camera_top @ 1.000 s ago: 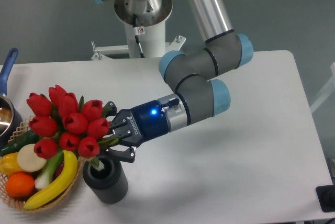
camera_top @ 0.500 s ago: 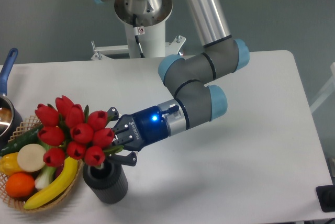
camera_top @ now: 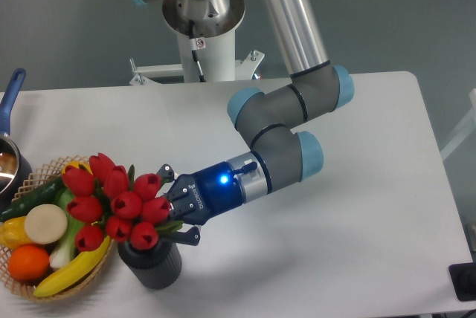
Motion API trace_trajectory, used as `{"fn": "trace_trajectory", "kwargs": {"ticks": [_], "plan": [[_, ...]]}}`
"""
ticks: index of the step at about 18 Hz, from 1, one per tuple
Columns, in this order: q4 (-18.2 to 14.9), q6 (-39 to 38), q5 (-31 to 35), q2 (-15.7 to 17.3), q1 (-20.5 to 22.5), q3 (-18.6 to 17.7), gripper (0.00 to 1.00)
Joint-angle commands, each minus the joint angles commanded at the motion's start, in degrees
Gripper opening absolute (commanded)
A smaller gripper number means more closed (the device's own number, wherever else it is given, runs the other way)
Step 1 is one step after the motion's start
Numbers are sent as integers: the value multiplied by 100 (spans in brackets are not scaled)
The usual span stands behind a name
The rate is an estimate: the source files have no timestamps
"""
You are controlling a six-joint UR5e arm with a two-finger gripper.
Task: Insert the flowers into the vase
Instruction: 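Push the tulip stems down into the black vase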
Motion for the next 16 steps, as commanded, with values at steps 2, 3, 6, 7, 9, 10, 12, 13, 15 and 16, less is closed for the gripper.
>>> {"fn": "trace_trajectory", "kwargs": {"ticks": [2,3,6,7,9,10,12,13,15,16], "plan": [[0,0,9,-44,9,-17,20],[9,9,9,-70,17,-35,20],[9,9,18,-79,35,-53,20],[9,9,18,-88,44,-53,20],[9,9,18,-149,61,-53,20],[9,61,18,-167,62,-61,20],[9,315,18,-228,62,-131,20],[9,473,18,-246,62,-175,20],[9,589,18,-255,70,-246,20],[9,589,18,-255,88,-281,20]]}}
